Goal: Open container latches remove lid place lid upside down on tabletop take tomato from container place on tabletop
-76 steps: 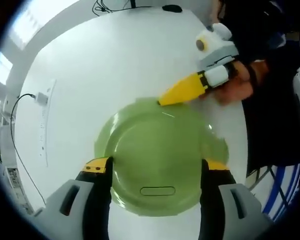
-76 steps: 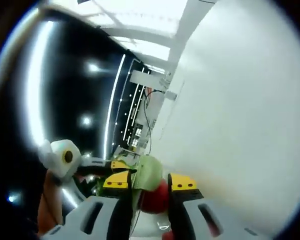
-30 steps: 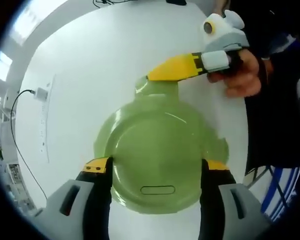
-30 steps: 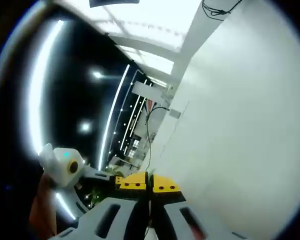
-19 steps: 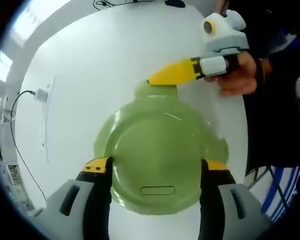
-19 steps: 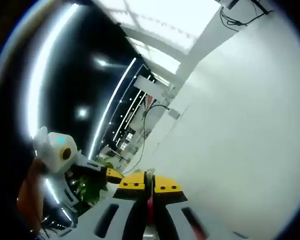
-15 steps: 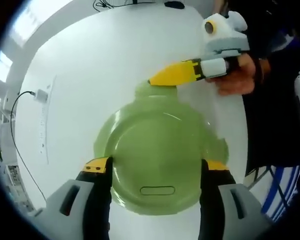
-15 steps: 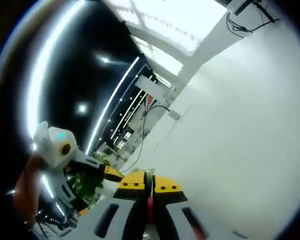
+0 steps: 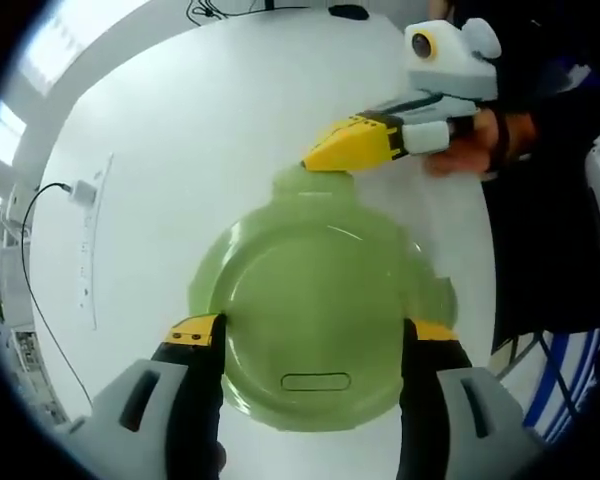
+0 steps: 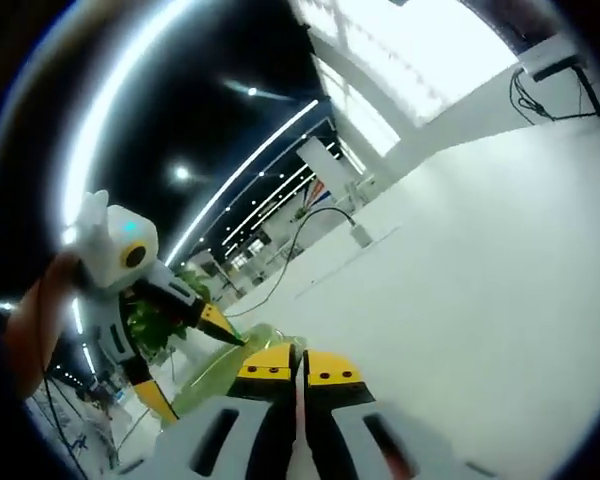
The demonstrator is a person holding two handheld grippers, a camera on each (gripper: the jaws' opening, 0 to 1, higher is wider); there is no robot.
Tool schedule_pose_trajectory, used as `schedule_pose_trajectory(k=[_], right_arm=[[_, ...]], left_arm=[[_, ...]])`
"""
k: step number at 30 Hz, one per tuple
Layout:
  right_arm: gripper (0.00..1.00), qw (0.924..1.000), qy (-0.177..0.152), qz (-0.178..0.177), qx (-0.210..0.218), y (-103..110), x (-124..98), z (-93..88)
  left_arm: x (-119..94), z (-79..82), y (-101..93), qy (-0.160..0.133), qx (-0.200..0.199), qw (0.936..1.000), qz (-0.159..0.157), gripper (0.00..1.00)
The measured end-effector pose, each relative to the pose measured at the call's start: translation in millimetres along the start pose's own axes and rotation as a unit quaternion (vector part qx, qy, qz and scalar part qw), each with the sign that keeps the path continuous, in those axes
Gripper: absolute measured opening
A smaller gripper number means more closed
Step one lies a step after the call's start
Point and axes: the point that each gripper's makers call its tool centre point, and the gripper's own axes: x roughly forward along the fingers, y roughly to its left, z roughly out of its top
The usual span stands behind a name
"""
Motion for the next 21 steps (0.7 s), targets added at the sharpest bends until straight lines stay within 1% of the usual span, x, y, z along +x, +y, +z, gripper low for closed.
schedule_pose_trajectory(k=[1, 3, 5, 6, 8, 11, 13, 14, 15, 16, 17, 18, 19, 20, 21], right_arm=[[0.0, 1.0, 0.004, 0.001, -0.006, 0.1, 0.1, -0.1], [0.0, 0.9994, 0.006, 0.004, -0.033, 0.2, 0.1, 2.5], [0.0, 0.998, 0.003, 0.007, -0.063, 1.1, -0.2, 7.1], [0.01, 0.9974, 0.003, 0.005, -0.072, 0.9, -0.7, 8.6], [0.04, 0.9962, -0.007, 0.001, -0.087, -0.3, -0.4, 14.7], [0.04, 0.9947, 0.007, 0.015, -0.102, 4.1, 2.5, 17.8], [0.04, 0.99, 0.032, 0.037, -0.132, 11.5, 4.6, 18.0], [0.04, 0.9908, 0.025, 0.037, -0.127, 12.7, 6.6, 23.3], [0.03, 0.9902, 0.023, 0.045, -0.13, 14.9, 7.8, 27.2], [0.03, 0.9901, 0.024, 0.041, -0.132, 14.3, 8.3, 30.2], [0.02, 0.9862, 0.008, 0.034, -0.162, 12.2, 9.1, 38.4], [0.02, 0.981, -0.001, 0.038, -0.19, 14.5, 8.9, 42.6], [0.02, 0.9759, 0.003, 0.041, -0.214, 16.0, 8.0, 42.7], [0.03, 0.9722, 0.005, 0.045, -0.23, 17.3, 7.1, 42.8], [0.03, 0.9677, -0.001, 0.047, -0.248, 18.4, 6.5, 45.1]], left_arm=[[-0.2, -0.2, 0.0, -0.004, 0.0, 1.0, 0.0, 0.63], [-0.5, -0.2, -0.2, -0.01, -0.001, 0.9999, 0.0, 0.63], [-0.5, 0.3, -0.3, -0.015, -0.001, 0.9999, 0.0, 0.63], [-0.5, 0.4, -0.2, -0.017, -0.001, 0.9999, 0.0, 0.63], [-0.5, 0.8, -0.2, -0.02, -0.001, 0.9998, 0.0, 0.63], [-0.5, 1.2, 0.1, -0.021, 0.0, 0.9998, 0.0, 0.63], [-0.7, 1.4, 0.0, -0.021, 0.0, 0.9998, 0.0, 0.63], [-0.8, 1.4, -0.2, -0.022, 0.0, 0.9998, 0.0, 0.63], [-0.9, 1.5, -0.5, -0.022, -0.001, 0.9998, 0.001, 0.63], [-0.9, 1.5, -0.5, -0.021, -0.001, 0.9998, 0.001, 0.63], [-0.9, 1.7, -0.7, -0.02, -0.004, 0.9998, 0.002, 0.63], [-0.9, 1.7, -0.7, -0.018, -0.006, 0.9998, 0.002, 0.63], [-0.9, 1.9, -1.0, -0.017, -0.008, 0.9998, 0.003, 0.63], [-0.9, 1.9, -1.3, -0.015, -0.009, 0.9998, 0.003, 0.63], [-0.7, 1.9, -1.3, -0.014, -0.011, 0.9998, 0.004, 0.63]])
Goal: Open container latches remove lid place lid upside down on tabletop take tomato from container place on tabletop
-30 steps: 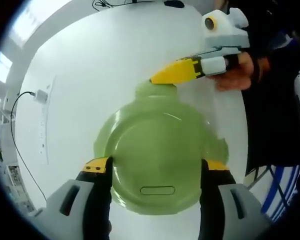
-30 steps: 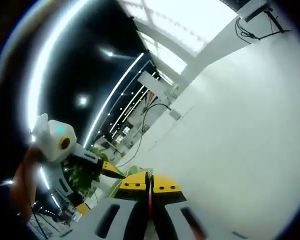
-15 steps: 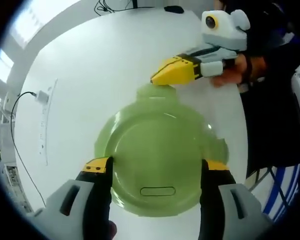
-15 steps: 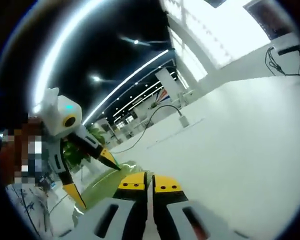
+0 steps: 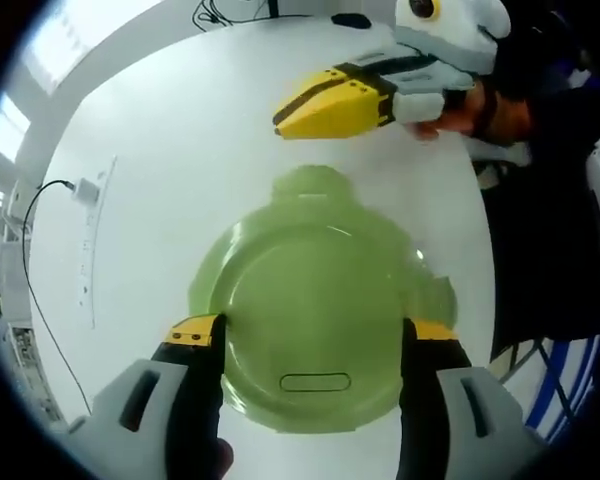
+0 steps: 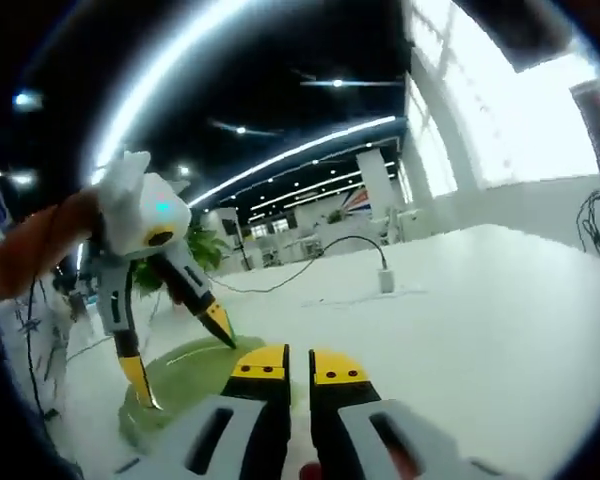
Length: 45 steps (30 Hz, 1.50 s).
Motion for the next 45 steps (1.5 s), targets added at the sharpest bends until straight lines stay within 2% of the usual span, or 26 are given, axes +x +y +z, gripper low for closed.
schedule_pose_trajectory(k=[1, 6, 8, 9, 10, 12, 14, 16, 18, 19, 20, 23, 24, 26, 27, 30, 31, 32, 33, 35, 36, 37, 39, 41, 44, 45], right_arm=[[0.03, 0.9998, -0.004, 0.005, -0.02, 1.9, -0.8, 2.5], [0.04, 0.998, -0.044, 0.005, -0.045, 6.8, -6.0, 22.2], [0.04, 0.9972, -0.056, 0.007, -0.049, 8.0, -6.1, 30.3], [0.04, 0.9978, -0.053, 0.016, -0.035, 10.2, -4.2, 31.9], [0.04, 0.9991, -0.023, 0.034, -0.005, 14.7, -1.8, 24.9], [0.03, 0.998, 0.005, 0.052, 0.036, 17.5, 3.9, 21.4], [0.03, 0.9945, 0.017, 0.082, 0.063, 22.6, 11.8, 25.2], [0.03, 0.9915, 0.029, 0.107, 0.067, 25.9, 18.5, 27.8], [0.04, 0.9836, 0.047, 0.144, 0.098, 32.0, 24.2, 28.8], [0.04, 0.9802, 0.068, 0.147, 0.114, 30.8, 27.0, 25.7], [0.04, 0.9768, 0.084, 0.159, 0.116, 32.4, 29.2, 24.2], [0.04, 0.9787, 0.084, 0.152, 0.11, 28.6, 37.7, 29.2], [0.04, 0.9774, 0.092, 0.164, 0.097, 30.2, 38.7, 28.8], [0.04, 0.9743, 0.106, 0.166, 0.109, 28.2, 43.9, 30.2], [0.03, 0.9642, 0.122, 0.189, 0.14, 34.6, 43.2, 29.6], [0.04, 0.9199, 0.183, 0.227, 0.262, 37.2, 48.8, 25.6], [0.04, 0.9121, 0.201, 0.224, 0.278, 32.7, 52.5, 22.3], [0.04, 0.9142, 0.199, 0.23, 0.268, 30.6, 57.1, 22.8], [0.04, 0.9122, 0.207, 0.242, 0.257, 32.5, 58.1, 20.8], [0.04, 0.9016, 0.219, 0.272, 0.254, 37.9, 61.3, 19.9], [0.04, 0.892, 0.233, 0.28, 0.268, 38.8, 62.6, 19.0], [0.04, 0.887, 0.24, 0.284, 0.275, 38.4, 65.2, 19.0], [0.04, 0.8878, 0.242, 0.286, 0.267, 38.2, 70.5, 18.1], [0.03, 0.8924, 0.264, 0.274, 0.243, 35.5, 76.8, 8.0], [0.03, 0.888, 0.28, 0.272, 0.242, 38.7, 85.8, -2.6], [0.04, 0.8845, 0.291, 0.275, 0.24, 41.1, 85.8, -8.4]], left_arm=[[0.1, -0.1, 0.1, 0.001, -0.001, 1.0, 0.0, 0.63], [0.2, -0.1, 0.2, 0.001, 0.0, 1.0, 0.001, 0.63], [0.2, -0.3, 0.3, -0.002, 0.0, 1.0, 0.0, 0.63], [0.1, -0.5, 0.3, -0.004, 0.0, 1.0, 0.0, 0.63], [0.0, -0.6, 0.2, -0.005, 0.001, 1.0, 0.0, 0.63], [0.0, -0.8, -0.2, -0.009, 0.005, 0.9999, -0.001, 0.63], [-0.1, -0.7, -0.1, -0.012, 0.007, 0.9999, -0.002, 0.63], [-0.1, -0.6, -0.2, -0.016, 0.009, 0.9998, -0.003, 0.63], [-0.2, -0.6, -0.2, -0.02, 0.01, 0.9997, -0.003, 0.63], [-0.1, -0.4, -0.2, -0.022, 0.009, 0.9997, -0.003, 0.63], [0.0, -0.2, -0.3, -0.023, 0.009, 0.9997, -0.003, 0.63], [0.1, -0.2, -0.4, -0.021, 0.009, 0.9997, -0.003, 0.63], [0.2, -0.3, -0.6, -0.021, 0.01, 0.9997, -0.004, 0.63], [0.2, -0.2, -0.8, -0.021, 0.011, 0.9997, -0.004, 0.63], [0.2, -0.2, -0.9, -0.021, 0.011, 0.9997, -0.005, 0.63], [0.3, 0.0, -0.5, -0.019, 0.013, 0.9997, -0.004, 0.62], [0.3, -0.1, -0.6, -0.019, 0.013, 0.9997, -0.004, 0.62], [0.2, -0.1, -0.6, -0.019, 0.012, 0.9997, -0.004, 0.62], [0.1, -0.2, -0.5, -0.02, 0.012, 0.9997, -0.004, 0.62], [0.1, -0.3, -0.5, -0.021, 0.012, 0.9997, -0.004, 0.62], [0.1, -0.2, -0.5, -0.02, 0.012, 0.9997, -0.004, 0.62], [0.1, -0.3, -0.6, -0.019, 0.012, 0.9997, -0.004, 0.62], [0.2, -0.2, -0.7, -0.016, 0.012, 0.9998, -0.004, 0.62], [0.2, -0.3, -0.8, -0.014, 0.013, 0.9998, -0.004, 0.62], [0.2, -0.4, -1.1, -0.012, 0.014, 0.9998, -0.003, 0.62], [0.2, -0.5, -1.1, -0.013, 0.013, 0.9998, -0.004, 0.62]])
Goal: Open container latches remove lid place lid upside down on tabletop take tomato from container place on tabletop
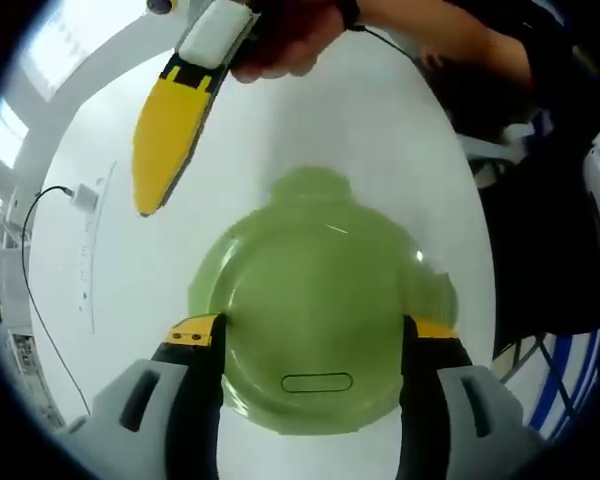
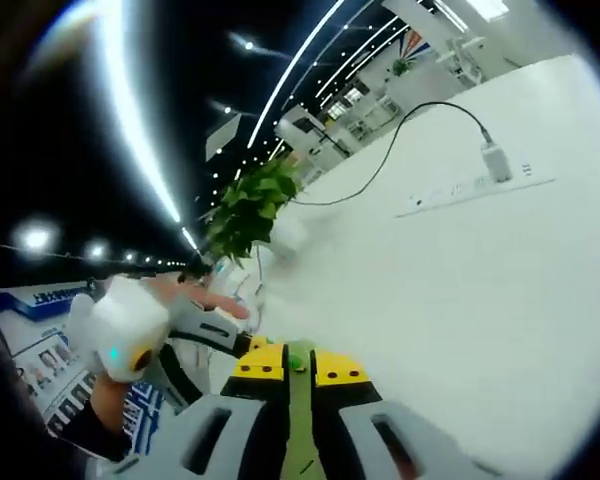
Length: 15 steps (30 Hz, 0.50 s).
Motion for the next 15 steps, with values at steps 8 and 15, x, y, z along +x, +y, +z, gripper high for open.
schedule_pose_trajectory(k=[8, 15], right_arm=[[0.09, 1.0, 0.001, -0.001, 0.004, -16.2, 20.6, 7.0], [0.22, 0.9989, 0.027, 0.035, 0.015, -15.0, 37.1, 0.0]], left_arm=[[-0.6, -0.5, -0.4, -0.012, -0.001, 0.9999, 0.0, 0.62], [-0.7, 0.4, -0.9, -0.033, -0.003, 0.9995, -0.001, 0.62]])
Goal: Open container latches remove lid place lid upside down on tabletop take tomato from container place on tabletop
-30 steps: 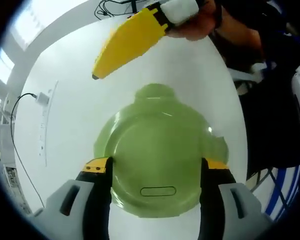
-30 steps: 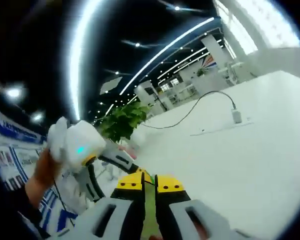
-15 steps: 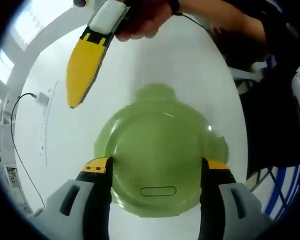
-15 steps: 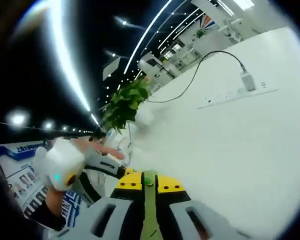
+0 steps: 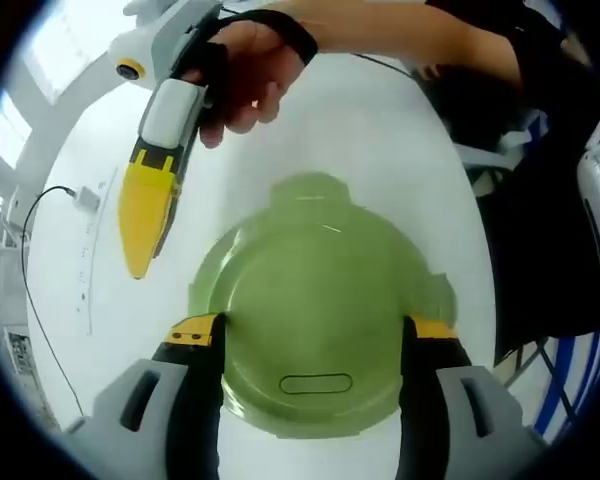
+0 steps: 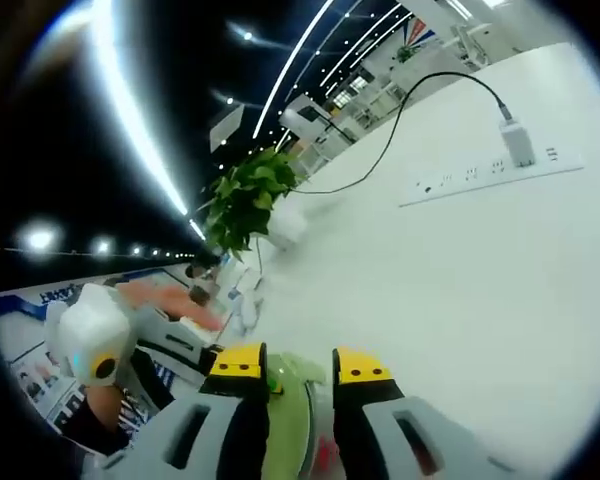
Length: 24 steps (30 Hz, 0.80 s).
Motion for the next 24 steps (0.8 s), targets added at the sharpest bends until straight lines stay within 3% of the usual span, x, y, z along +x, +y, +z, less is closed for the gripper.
schedule_pose_trajectory(k=[3, 5, 8, 11, 12, 13, 14, 16, 17, 18, 19, 20, 21, 23, 24], right_arm=[[0.33, 0.9992, 0.015, 0.033, 0.017, 6.1, 11.0, -6.4], [0.34, 0.9977, 0.036, 0.05, 0.029, 12.3, 16.8, -15.0], [0.33, 0.9982, 0.031, 0.036, 0.037, 8.6, 24.8, -20.0], [0.24, 0.9915, 0.048, 0.012, 0.12, -5.0, 24.8, -20.8], [0.18, 0.9802, 0.065, 0.003, 0.187, -10.1, 23.1, -22.8], [0.12, 0.9757, 0.051, 0.023, 0.212, -9.3, 22.5, -17.7], [0.11, 0.976, 0.038, 0.002, 0.215, -18.5, 21.5, -14.7], [0.13, 0.981, 0.042, 0.012, 0.189, -23.5, 20.2, -7.5], [0.2, 0.9743, 0.051, 0.035, 0.217, -13.5, 20.7, -8.8], [0.33, 0.9696, 0.06, 0.057, 0.23, -6.4, 21.9, -10.6], [0.41, 0.9687, 0.071, 0.055, 0.232, -4.7, 24.4, -16.6], [0.42, 0.9743, 0.087, 0.03, 0.206, -9.3, 27.2, -27.8], [0.32, 0.9768, 0.095, 0.025, 0.19, -8.5, 28.6, -33.0], [0.19, 0.9736, 0.118, 0.014, 0.195, -10.3, 29.1, -39.4], [0.18, 0.9708, 0.103, 0.049, 0.211, 0.9, 31.5, -30.5]], left_arm=[[0.4, 0.6, -0.3, 0.005, 0.004, 1.0, -0.001, 0.62], [0.6, 1.2, -1.0, 0.006, 0.008, 0.9999, -0.003, 0.62], [0.7, 1.6, -1.3, 0.005, 0.011, 0.9999, -0.005, 0.62], [0.4, 1.7, -1.3, 0.002, 0.011, 0.9999, -0.005, 0.62], [0.4, 1.7, -1.2, 0.002, 0.011, 0.9999, -0.005, 0.62], [0.3, 1.6, -1.2, 0.003, 0.011, 0.9999, -0.005, 0.62], [0.4, 1.7, -1.2, 0.004, 0.011, 0.9999, -0.005, 0.62], [0.3, 1.6, -1.3, 0.006, 0.012, 0.9999, -0.004, 0.62], [0.3, 1.6, -1.3, 0.006, 0.011, 0.9999, -0.004, 0.62], [0.3, 1.6, -1.3, 0.006, 0.011, 0.9999, -0.004, 0.62], [0.3, 1.6, -1.3, 0.006, 0.011, 0.9999, -0.004, 0.62], [0.3, 1.6, -1.3, 0.006, 0.011, 0.9999, -0.004, 0.62], [0.3, 1.6, -1.2, 0.007, 0.012, 0.9999, -0.005, 0.62], [0.3, 1.6, -1.2, 0.009, 0.012, 0.9999, -0.005, 0.62], [0.5, 1.7, -1.2, 0.01, 0.013, 0.9999, -0.005, 0.62]])
